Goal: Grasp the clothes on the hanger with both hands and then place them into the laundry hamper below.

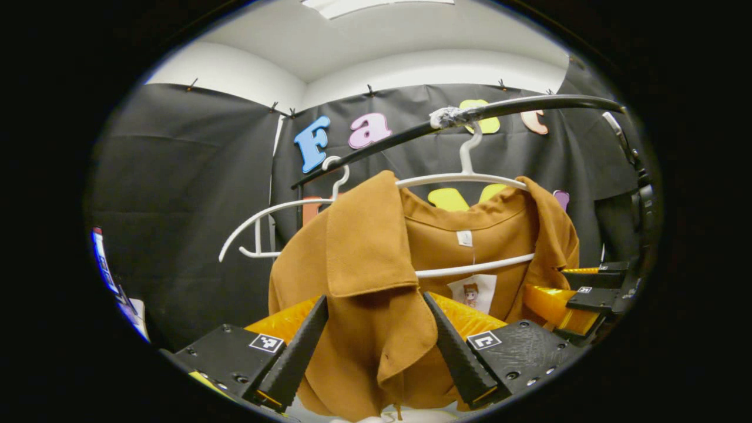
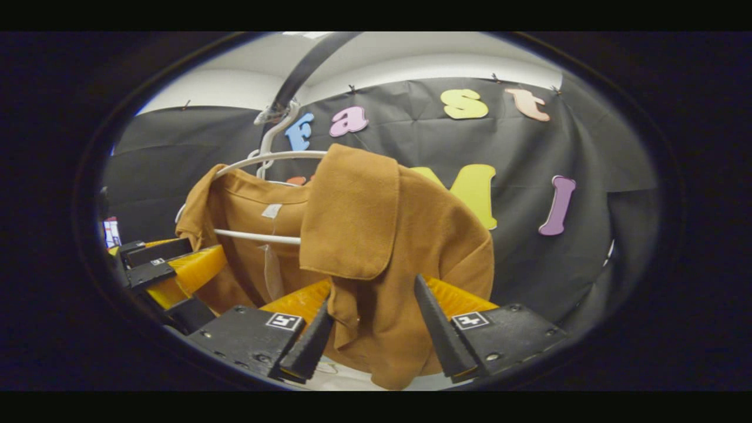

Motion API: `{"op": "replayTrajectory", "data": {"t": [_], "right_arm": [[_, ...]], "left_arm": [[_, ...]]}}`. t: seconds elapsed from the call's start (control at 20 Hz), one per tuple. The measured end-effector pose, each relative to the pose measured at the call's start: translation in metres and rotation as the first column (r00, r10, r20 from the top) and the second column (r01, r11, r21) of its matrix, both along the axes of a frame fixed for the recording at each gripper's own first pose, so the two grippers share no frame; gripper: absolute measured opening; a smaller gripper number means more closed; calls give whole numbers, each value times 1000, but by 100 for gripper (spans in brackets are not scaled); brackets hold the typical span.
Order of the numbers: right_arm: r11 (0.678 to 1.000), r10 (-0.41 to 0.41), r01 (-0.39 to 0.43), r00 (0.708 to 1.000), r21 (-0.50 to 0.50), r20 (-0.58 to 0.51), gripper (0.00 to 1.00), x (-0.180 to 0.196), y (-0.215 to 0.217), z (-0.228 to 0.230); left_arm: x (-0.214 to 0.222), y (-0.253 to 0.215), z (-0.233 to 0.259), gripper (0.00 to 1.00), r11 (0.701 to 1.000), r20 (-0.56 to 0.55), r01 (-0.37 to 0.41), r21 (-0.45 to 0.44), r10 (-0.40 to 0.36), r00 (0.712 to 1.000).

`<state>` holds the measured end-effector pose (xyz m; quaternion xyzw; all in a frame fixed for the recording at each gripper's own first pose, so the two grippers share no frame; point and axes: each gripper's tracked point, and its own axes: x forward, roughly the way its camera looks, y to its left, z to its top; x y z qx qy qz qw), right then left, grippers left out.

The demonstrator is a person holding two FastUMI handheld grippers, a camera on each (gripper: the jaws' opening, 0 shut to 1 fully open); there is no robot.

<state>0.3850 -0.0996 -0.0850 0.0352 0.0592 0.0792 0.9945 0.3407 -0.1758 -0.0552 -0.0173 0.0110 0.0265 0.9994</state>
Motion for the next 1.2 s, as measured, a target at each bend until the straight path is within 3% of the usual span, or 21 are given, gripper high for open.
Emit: {"op": "replayTrajectory", "data": {"t": [0.05,0.2,0.35,0.45,0.5,0.55,0.75,0.9,0.95,1.05,1.2], "right_arm": [[1000,10,-10,1000,2,2,70,2,0,0],[999,42,-42,999,11,-4,56,10,-1,-1],[998,56,-56,998,32,-5,40,9,-5,-2],[997,66,-65,998,32,-3,28,7,-6,-1],[997,69,-69,998,31,-1,25,7,-6,0],[997,76,-76,997,33,0,19,7,-6,-1],[993,111,-111,994,29,-4,11,9,-5,-2],[987,145,-143,989,71,-21,7,11,-1,-4],[983,164,-161,986,83,-27,6,12,0,-5],[971,210,-202,977,127,-45,5,13,3,-8],[926,316,-294,947,235,-60,5,11,8,-5]], "left_arm": [[2,3,-1,96,1000,1,-8,0,8,1000],[10,10,-3,96,1000,-3,-22,-15,22,1000],[14,9,-6,100,1000,-15,-12,-15,12,1000],[20,13,-10,80,1000,-28,-27,-10,27,999],[22,13,-12,80,999,-40,-24,-21,23,999],[24,11,-15,74,999,-54,-8,-42,6,999],[28,24,-22,19,996,-85,-33,-87,26,996],[30,24,-21,6,997,-76,8,-71,-14,997],[29,25,-21,11,998,-74,22,-62,-26,997],[28,26,-21,0,997,-80,35,-63,-40,996],[24,30,-21,4,997,-85,65,-52,-69,994]]}}
